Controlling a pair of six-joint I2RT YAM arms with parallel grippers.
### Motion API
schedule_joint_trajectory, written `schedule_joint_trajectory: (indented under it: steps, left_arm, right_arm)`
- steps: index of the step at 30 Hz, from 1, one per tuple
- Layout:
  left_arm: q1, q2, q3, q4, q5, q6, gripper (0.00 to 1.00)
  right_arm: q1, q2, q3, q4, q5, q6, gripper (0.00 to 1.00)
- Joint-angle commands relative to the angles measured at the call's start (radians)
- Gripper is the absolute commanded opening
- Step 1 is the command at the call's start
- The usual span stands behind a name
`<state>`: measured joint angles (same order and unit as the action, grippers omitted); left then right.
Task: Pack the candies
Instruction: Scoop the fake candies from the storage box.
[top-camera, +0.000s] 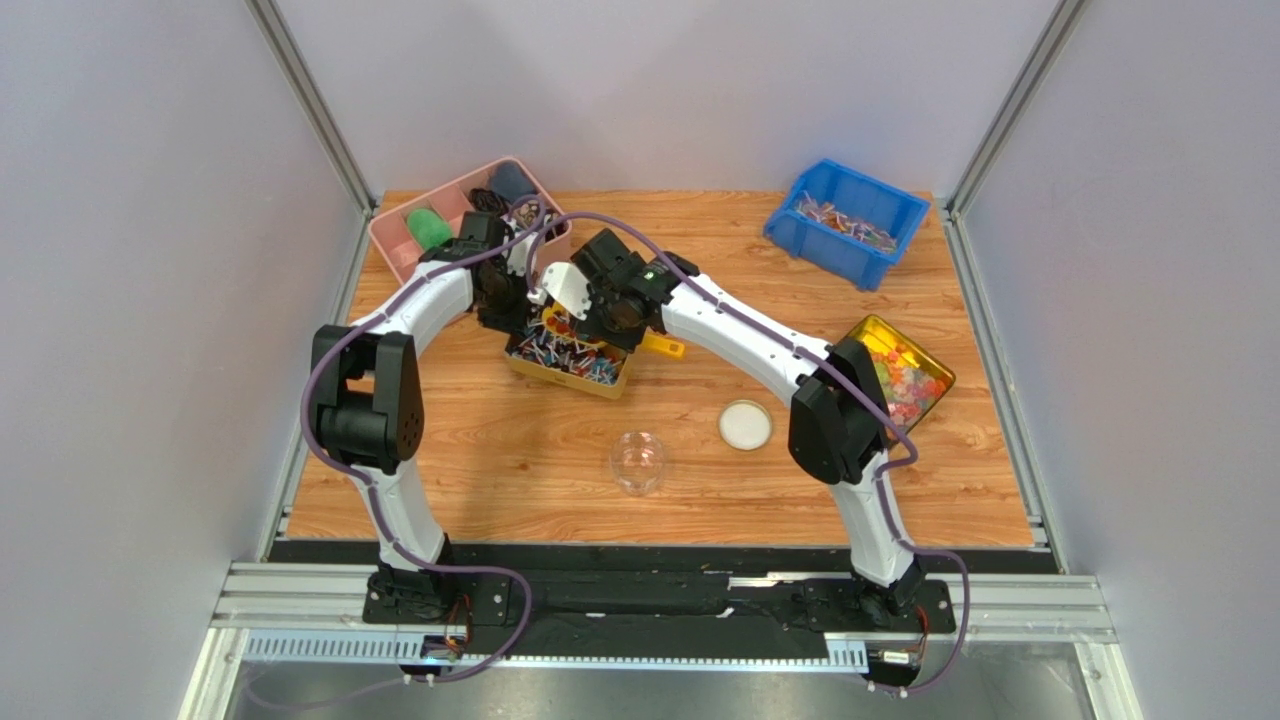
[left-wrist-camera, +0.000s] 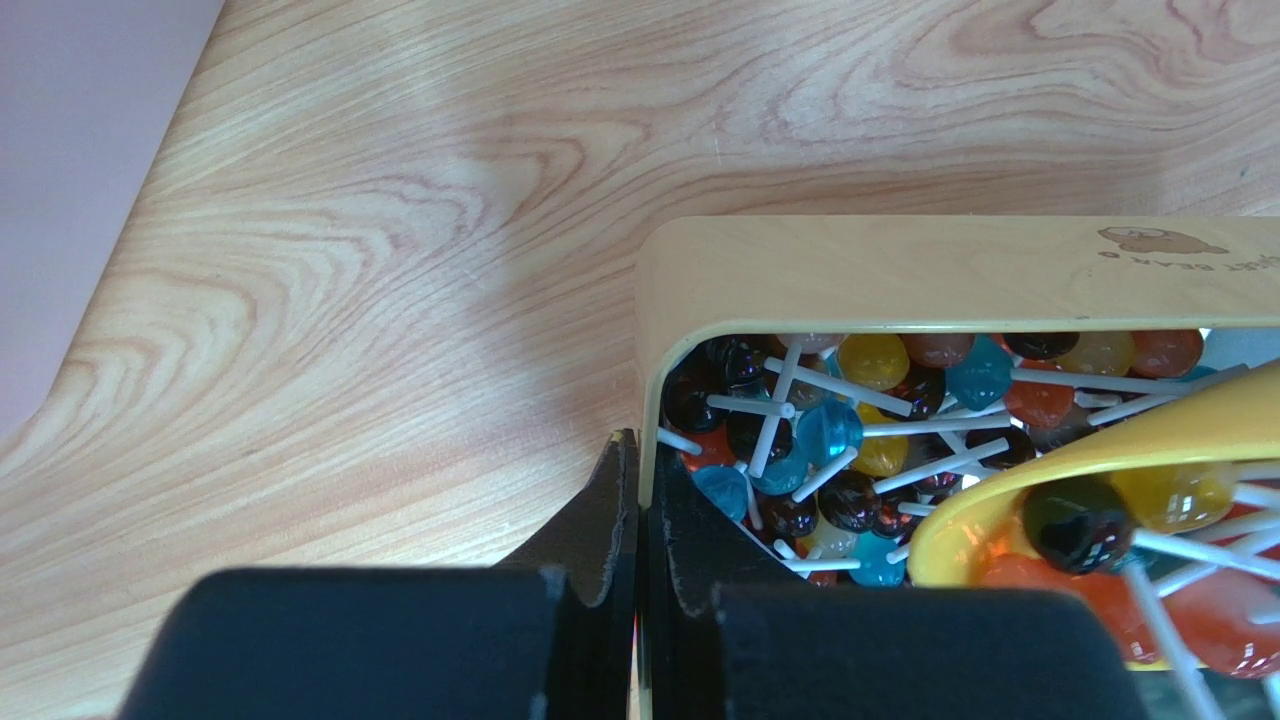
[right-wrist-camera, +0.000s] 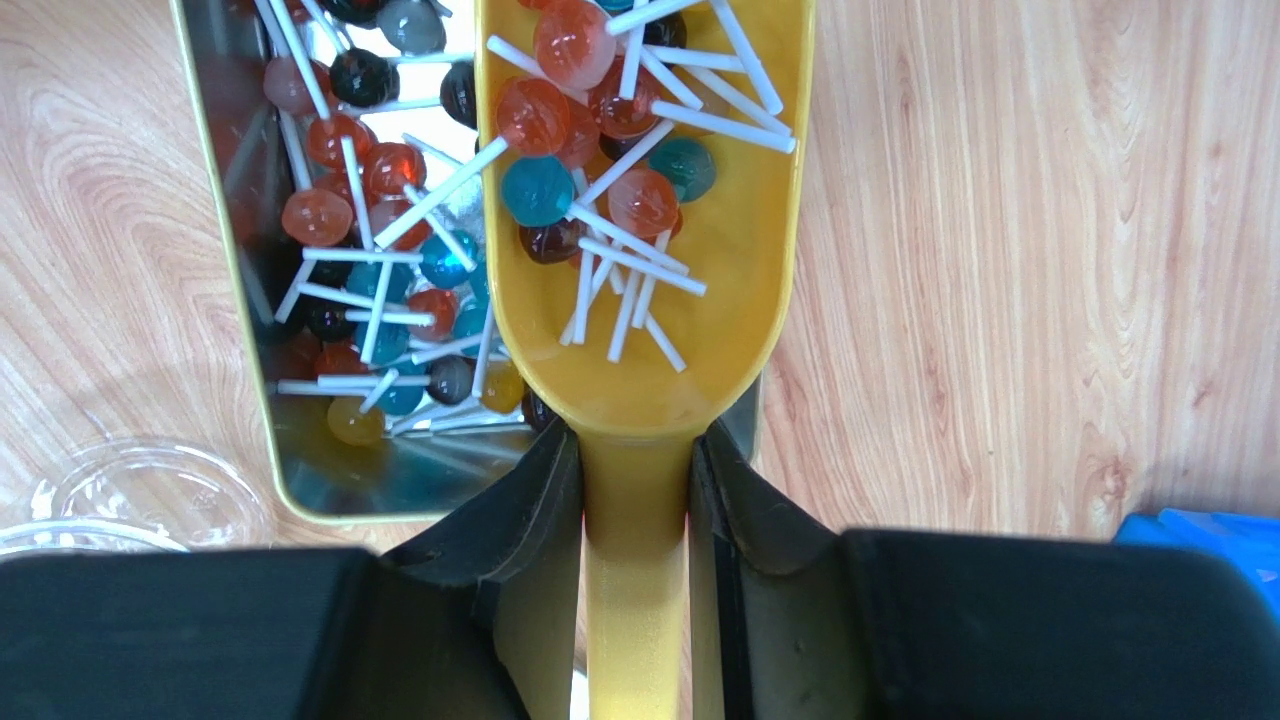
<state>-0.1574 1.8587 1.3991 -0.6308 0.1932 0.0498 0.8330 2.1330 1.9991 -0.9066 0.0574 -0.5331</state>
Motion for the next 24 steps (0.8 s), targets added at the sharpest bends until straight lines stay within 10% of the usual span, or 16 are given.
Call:
schedule_joint_trajectory:
  steps: [1, 24]
  left_arm:
    - [-0.004, -0.049, 0.024, 0.023, 0.051, -0.028, 0.0]
    - [0.053, -0.016, 0.038, 0.013, 0.049, -0.027, 0.0]
  right_arm:
    - [-0.015, -0.091, -0.034, 0.034, -0.044, 0.015, 0.0]
    - [-0.089, -0.389, -0.332, 0.017, -0.235, -0.027, 0.0]
